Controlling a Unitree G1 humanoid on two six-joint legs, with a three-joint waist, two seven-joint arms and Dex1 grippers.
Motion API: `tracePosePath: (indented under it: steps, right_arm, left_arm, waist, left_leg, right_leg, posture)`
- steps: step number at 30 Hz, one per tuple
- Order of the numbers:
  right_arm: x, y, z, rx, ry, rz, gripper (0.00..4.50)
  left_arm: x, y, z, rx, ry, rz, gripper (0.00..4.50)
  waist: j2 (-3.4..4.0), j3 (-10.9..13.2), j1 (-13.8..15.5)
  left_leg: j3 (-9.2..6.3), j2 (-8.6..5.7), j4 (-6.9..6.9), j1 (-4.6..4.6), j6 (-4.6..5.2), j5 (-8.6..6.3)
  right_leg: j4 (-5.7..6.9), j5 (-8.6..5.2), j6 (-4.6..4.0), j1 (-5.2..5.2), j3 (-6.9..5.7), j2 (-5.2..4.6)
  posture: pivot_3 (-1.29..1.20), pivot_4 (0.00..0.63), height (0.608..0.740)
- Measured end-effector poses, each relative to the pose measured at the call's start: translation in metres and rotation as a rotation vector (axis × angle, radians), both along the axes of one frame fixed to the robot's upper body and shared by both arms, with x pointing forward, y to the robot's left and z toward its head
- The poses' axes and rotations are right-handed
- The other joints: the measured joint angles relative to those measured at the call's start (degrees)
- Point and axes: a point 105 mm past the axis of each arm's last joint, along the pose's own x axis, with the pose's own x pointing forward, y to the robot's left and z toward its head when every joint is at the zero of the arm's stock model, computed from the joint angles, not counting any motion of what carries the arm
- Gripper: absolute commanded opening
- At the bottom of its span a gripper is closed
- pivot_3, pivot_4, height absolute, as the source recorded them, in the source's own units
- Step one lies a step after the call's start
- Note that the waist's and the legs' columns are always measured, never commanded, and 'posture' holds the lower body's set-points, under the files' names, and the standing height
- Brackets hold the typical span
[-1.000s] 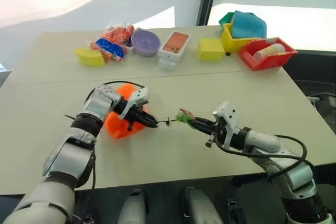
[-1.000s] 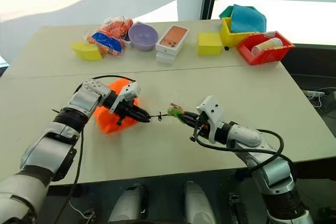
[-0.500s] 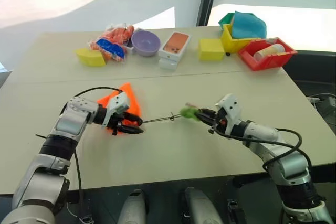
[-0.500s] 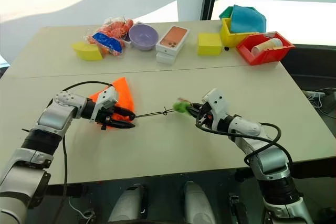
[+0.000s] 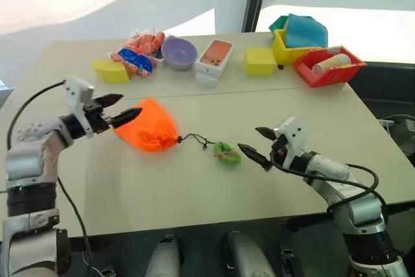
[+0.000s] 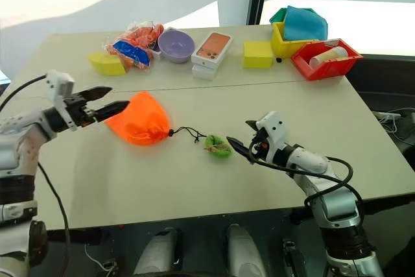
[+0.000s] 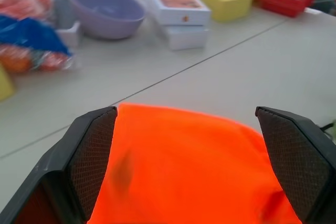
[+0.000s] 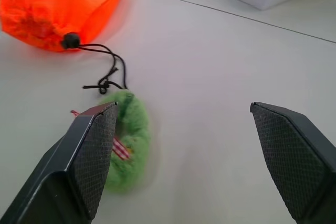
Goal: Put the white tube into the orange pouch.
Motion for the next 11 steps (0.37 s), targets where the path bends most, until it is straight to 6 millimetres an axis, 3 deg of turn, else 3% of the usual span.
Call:
tracePosePath:
  steps: [5,11]
  right_arm:
    - [0.000,-0.013,-0.004,0.056,0.014,-0.005,4.15]
    - [0.003,-0.024,-0.016,0.043,0.034,0.007,4.15]
  left_arm:
    - [-0.031,0.039,-0.052,0.056,0.095,0.222,4.50]
    - [-0.049,0.041,-0.065,0.065,0.067,0.322,4.50]
  waist:
    - [-0.01,-0.01,0.30]
    - [-0.03,-0.02,0.50]
  left_leg:
    - [0.03,0.02,0.01,-0.01,0.00,0.00]
    - [0.18,0.01,0.06,-0.01,-0.02,0.00]
  right_leg:
    - [-0.02,0.08,-0.22,0.00,0.01,-0.03]
    - [-0.04,0.06,-0.36,0.02,0.02,-0.15]
  posture:
    - [0.00,0.150,0.740]
    - [0.00,0.150,0.740]
